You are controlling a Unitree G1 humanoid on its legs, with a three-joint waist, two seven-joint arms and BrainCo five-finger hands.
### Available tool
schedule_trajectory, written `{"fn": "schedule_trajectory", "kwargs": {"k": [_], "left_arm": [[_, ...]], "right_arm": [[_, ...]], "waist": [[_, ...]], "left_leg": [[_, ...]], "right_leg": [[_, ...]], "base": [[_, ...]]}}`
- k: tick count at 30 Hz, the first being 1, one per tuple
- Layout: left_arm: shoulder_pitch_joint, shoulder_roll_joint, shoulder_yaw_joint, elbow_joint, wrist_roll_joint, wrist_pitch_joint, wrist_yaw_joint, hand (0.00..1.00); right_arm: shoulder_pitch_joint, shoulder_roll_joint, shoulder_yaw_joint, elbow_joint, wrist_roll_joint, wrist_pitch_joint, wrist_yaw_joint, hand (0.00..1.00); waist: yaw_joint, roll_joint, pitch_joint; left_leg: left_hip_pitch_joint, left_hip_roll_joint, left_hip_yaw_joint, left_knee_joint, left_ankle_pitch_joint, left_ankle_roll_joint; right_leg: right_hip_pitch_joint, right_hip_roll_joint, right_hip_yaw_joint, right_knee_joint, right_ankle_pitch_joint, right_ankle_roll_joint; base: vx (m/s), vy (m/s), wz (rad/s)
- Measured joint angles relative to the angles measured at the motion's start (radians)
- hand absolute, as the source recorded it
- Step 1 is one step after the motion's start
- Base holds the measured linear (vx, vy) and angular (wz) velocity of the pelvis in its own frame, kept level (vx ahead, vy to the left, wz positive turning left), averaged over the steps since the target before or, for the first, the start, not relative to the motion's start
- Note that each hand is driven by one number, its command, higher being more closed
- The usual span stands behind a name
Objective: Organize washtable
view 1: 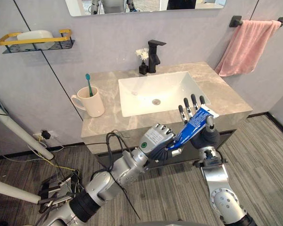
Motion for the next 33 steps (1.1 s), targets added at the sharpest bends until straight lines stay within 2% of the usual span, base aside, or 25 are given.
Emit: {"fn": "schedule_trajectory", "kwargs": {"k": [28,29,33], "left_arm": [[0.000,0.007,-0.009,0.016,0.000,-0.002,-0.004,1.00],[0.000,0.006,-0.009,0.016,0.000,-0.001,-0.004,0.00],[0.000,-0.002,0.005,0.016,0.001,-0.001,-0.003,0.00]], "right_arm": [[-0.001,-0.035,0.018,0.000,0.006,0.026,0.003,1.00],[-0.001,-0.035,0.017,0.000,0.005,0.026,0.003,1.00],[-0.001,-0.026,-0.002,0.000,-0.002,0.027,0.003,1.00]], "waist": [[0.002,0.000,0.000],[0.002,0.000,0.000],[0.001,0.000,0.000]], "left_leg": [[0.000,0.000,0.000,0.000,0.000,0.000],[0.000,0.000,0.000,0.000,0.000,0.000],[0.001,0.000,0.000,-0.001,0.000,0.000]], "right_leg": [[0.000,0.000,0.000,0.000,0.000,0.000],[0.000,0.000,0.000,0.000,0.000,0.000],[0.000,0.000,0.000,0.000,0.000,0.000]], "base": [[0.00,0.000,0.00],[0.00,0.000,0.00],[0.00,0.000,0.00]]}}
